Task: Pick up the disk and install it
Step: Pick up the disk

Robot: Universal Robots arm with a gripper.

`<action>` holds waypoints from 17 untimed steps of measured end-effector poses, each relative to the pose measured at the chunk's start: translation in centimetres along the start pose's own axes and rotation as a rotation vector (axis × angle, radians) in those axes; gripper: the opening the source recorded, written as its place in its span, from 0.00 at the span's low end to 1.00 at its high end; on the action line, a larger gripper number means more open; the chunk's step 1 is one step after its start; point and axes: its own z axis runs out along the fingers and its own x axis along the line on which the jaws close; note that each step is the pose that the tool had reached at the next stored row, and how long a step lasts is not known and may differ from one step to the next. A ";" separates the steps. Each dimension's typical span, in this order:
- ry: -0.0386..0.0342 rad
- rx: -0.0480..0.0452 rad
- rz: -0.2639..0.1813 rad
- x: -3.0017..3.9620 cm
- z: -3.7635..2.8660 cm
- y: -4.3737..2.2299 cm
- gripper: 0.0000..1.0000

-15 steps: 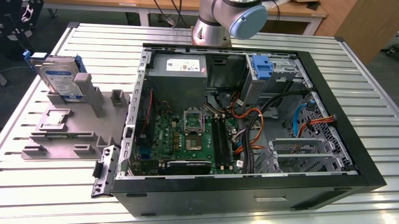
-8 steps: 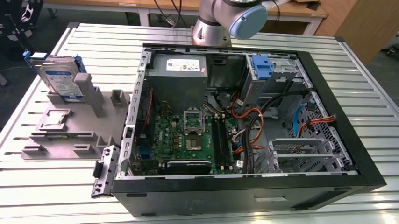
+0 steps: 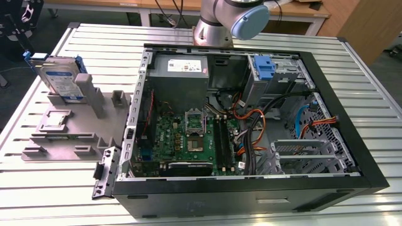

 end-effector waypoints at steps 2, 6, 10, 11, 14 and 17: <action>0.0001 0.0000 -0.003 0.00 0.00 0.00 0.10; 0.0016 0.0009 -0.037 0.00 0.01 -0.01 0.10; 0.0045 0.0023 -0.101 0.00 0.01 0.00 0.10; 0.0050 0.0026 -0.112 0.00 0.01 0.00 0.10; 0.0052 0.0027 -0.116 0.00 0.01 0.00 0.10; 0.0052 0.0027 -0.117 0.00 0.01 0.00 0.10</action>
